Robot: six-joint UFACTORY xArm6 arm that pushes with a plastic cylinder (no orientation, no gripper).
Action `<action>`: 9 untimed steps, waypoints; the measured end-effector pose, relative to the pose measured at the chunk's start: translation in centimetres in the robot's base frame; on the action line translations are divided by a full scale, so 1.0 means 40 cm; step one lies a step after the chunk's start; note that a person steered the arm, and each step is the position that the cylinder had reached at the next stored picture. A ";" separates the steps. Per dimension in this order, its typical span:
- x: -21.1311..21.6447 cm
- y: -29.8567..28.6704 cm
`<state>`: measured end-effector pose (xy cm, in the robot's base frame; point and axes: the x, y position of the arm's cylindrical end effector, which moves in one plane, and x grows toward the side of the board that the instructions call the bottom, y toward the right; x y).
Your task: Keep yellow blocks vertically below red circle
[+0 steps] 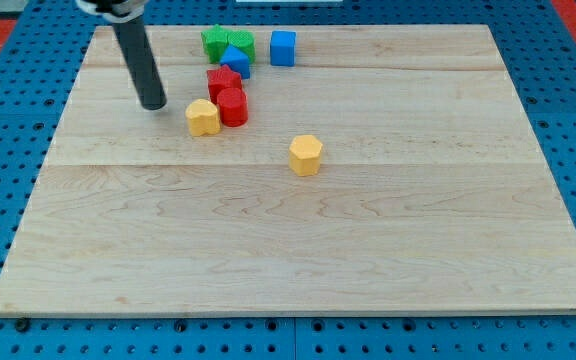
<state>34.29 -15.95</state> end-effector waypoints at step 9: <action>0.308 0.309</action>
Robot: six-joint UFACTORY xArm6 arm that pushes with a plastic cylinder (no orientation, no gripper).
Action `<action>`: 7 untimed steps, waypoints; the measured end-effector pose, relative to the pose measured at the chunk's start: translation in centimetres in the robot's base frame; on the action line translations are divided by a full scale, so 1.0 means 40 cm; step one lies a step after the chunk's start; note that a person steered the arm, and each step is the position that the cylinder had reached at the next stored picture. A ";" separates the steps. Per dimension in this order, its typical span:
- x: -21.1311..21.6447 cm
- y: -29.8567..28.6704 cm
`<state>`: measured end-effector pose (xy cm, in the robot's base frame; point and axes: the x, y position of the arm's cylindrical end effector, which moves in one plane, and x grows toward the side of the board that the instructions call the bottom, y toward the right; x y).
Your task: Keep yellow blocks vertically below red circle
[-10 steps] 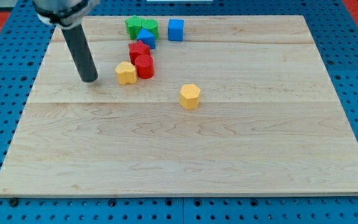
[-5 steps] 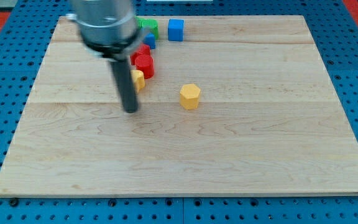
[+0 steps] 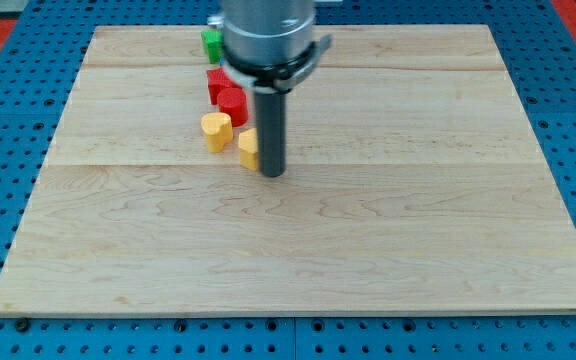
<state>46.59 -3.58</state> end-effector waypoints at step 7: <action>-0.125 -0.164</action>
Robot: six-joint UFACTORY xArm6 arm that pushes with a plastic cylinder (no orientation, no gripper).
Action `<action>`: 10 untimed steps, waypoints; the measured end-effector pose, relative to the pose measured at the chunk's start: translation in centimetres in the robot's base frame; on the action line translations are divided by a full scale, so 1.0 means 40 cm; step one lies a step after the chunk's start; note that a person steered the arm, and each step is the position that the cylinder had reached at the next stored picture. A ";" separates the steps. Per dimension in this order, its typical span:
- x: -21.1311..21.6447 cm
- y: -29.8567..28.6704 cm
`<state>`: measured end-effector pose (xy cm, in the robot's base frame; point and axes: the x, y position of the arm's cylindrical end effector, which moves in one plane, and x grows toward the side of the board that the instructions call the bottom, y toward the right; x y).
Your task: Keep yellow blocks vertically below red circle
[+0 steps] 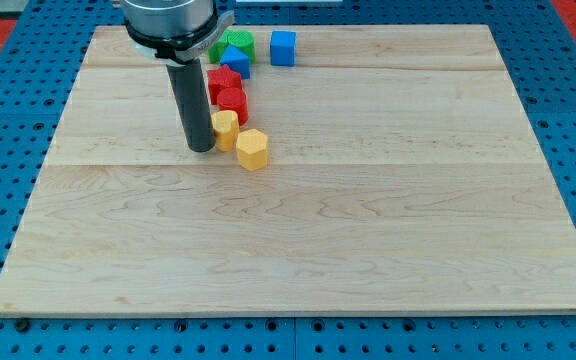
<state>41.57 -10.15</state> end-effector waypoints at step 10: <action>0.092 0.141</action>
